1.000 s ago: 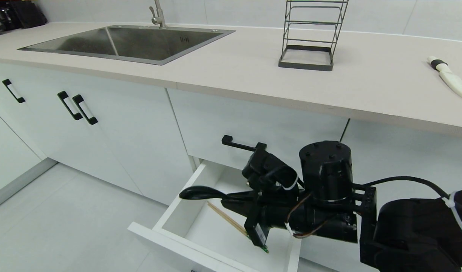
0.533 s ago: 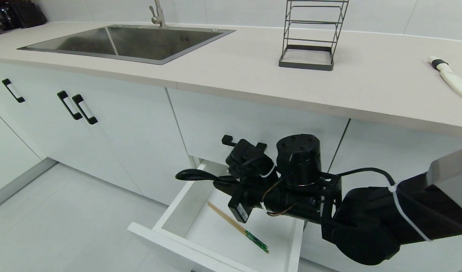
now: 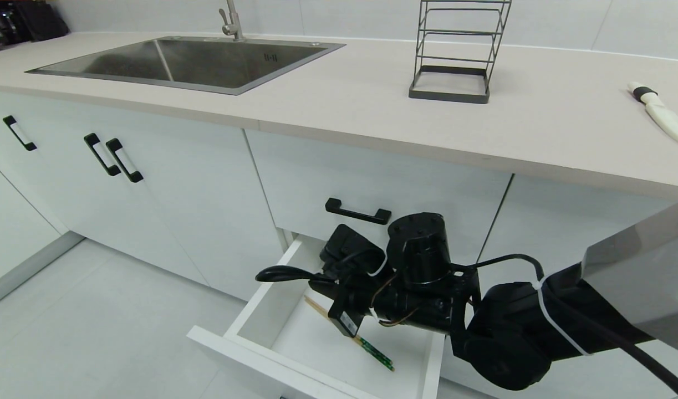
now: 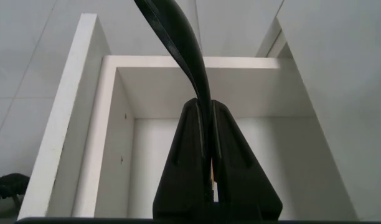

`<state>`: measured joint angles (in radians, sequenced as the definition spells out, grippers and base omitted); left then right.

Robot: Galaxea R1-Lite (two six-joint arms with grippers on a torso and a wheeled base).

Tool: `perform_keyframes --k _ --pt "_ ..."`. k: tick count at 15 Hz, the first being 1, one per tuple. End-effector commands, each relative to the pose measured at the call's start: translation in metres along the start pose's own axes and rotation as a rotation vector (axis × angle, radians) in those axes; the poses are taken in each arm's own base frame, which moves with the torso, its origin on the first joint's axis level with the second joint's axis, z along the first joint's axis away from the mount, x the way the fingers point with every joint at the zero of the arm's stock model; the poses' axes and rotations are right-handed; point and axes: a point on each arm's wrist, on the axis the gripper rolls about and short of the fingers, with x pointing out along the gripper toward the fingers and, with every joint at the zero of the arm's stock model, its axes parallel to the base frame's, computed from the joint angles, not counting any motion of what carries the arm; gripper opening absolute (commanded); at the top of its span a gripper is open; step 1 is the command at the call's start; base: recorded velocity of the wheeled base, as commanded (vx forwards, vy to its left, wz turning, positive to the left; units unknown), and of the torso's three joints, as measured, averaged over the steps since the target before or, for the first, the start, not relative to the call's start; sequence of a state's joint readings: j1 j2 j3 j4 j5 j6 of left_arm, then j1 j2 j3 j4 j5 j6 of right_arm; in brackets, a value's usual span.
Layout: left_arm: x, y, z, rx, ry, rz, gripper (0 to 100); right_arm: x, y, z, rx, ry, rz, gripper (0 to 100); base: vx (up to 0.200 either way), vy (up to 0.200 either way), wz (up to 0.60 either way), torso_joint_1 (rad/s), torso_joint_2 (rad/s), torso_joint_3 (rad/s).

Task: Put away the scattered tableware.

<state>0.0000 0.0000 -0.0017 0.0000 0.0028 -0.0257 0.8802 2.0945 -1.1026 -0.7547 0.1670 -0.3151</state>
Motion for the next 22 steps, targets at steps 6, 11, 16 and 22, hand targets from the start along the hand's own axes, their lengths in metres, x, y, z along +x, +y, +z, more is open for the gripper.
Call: perform_keyframes --k 6,11,16,22 --pt "0.0 0.0 0.0 0.0 0.0 0.0 100 0.024 0.001 -0.053 0.001 0.134 0.017 0 0.0 0.0 0.0 0.0 0.0 0.0" --pt "0.0 0.0 0.0 0.0 0.0 0.0 100 0.032 -0.004 -0.068 -0.015 0.163 0.009 0 0.0 0.0 0.0 0.0 0.0 0.0" --pt "0.0 0.0 0.0 0.0 0.0 0.0 100 0.045 -0.009 -0.069 -0.034 0.182 0.013 0 0.0 0.0 0.0 0.0 0.0 0.0" --pt "0.0 0.0 0.0 0.0 0.0 0.0 100 0.058 -0.011 -0.091 -0.022 0.22 0.012 0 0.0 0.0 0.0 0.0 0.0 0.0"
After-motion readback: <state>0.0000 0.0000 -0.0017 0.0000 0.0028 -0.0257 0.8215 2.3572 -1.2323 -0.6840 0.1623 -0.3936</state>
